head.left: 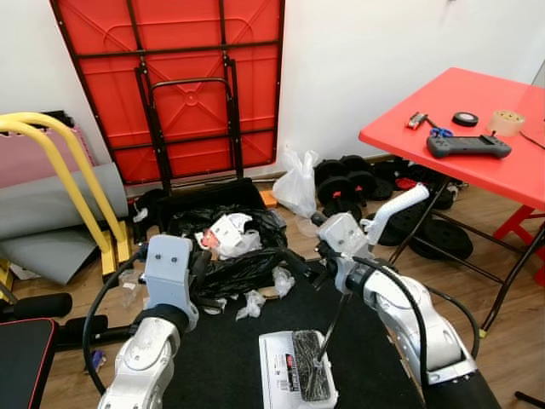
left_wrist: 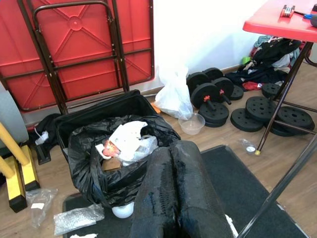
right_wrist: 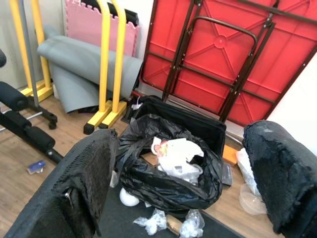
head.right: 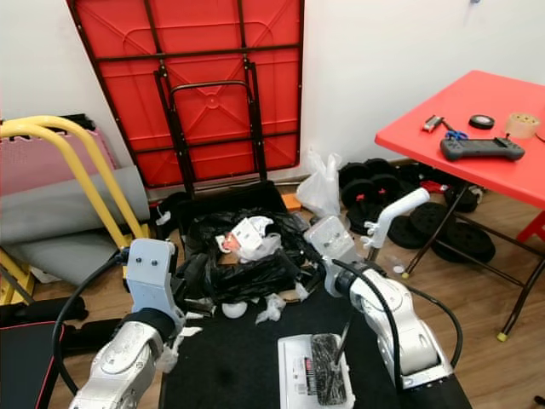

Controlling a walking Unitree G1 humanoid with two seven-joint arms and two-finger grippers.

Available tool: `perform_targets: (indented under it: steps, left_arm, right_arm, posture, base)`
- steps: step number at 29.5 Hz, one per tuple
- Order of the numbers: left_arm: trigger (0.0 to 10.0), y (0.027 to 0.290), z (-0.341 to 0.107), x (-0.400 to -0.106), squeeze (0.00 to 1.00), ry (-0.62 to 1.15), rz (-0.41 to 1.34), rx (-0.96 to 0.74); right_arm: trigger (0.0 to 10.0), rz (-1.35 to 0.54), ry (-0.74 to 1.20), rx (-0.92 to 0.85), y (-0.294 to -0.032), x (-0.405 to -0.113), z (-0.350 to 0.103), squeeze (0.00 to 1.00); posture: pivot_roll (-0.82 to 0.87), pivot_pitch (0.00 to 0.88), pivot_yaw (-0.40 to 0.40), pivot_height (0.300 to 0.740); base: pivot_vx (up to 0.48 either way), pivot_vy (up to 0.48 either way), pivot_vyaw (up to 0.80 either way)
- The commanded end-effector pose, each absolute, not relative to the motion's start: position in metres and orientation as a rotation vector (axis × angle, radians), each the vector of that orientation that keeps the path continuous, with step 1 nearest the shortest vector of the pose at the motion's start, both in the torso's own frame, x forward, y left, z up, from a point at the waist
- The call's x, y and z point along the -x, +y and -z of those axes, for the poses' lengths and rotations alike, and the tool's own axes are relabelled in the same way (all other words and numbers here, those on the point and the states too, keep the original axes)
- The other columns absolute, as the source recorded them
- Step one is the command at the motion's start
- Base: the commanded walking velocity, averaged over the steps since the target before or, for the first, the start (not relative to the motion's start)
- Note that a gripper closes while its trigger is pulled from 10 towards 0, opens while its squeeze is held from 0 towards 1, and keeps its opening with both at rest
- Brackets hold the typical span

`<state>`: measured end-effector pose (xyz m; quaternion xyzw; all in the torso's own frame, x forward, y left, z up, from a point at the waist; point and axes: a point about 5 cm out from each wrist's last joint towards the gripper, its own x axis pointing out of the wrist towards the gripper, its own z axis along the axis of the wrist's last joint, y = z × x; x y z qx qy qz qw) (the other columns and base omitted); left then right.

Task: Sweep floor

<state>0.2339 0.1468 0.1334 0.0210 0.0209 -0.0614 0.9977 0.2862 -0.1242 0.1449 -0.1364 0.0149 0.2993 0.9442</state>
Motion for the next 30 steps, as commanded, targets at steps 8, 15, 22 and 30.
perform_targets:
  steps: [8,15,22,30]
  left_arm:
    - [10.0,0.146,-0.126,-0.233,0.0,0.067,0.13,-0.073]
    - [10.0,0.143,-0.12,-0.229,0.0,0.082,0.133,-0.074]
    - [10.0,0.143,-0.118,-0.227,0.0,0.081,0.13,-0.059]
    - [10.0,0.143,-0.119,-0.228,0.0,0.076,0.134,-0.061]
  right_arm:
    - [10.0,-0.621,0.014,0.234,-0.123,-0.285,-0.143,0.0]
    - [10.0,-0.588,0.035,0.195,-0.126,-0.282,-0.134,0.0]
    - [10.0,-0.598,0.002,0.099,-0.128,-0.279,-0.135,0.0]
    - [10.0,-0.629,0.005,0.131,-0.126,-0.277,-0.133,0.0]
  posture:
    - [-0.12,0.0,-0.013,0.74]
    - [-0.11,0.0,-0.005,0.74]
    - [-0.12,0.0,-0.009,0.74]
    - [-0.12,0.0,-0.007,0.74]
  base:
    - [0.0,0.0,0.0]
    - [0.0,0.0,0.0]
    - [0.114,0.0,0.57]
    - [0.274,0.0,0.71]
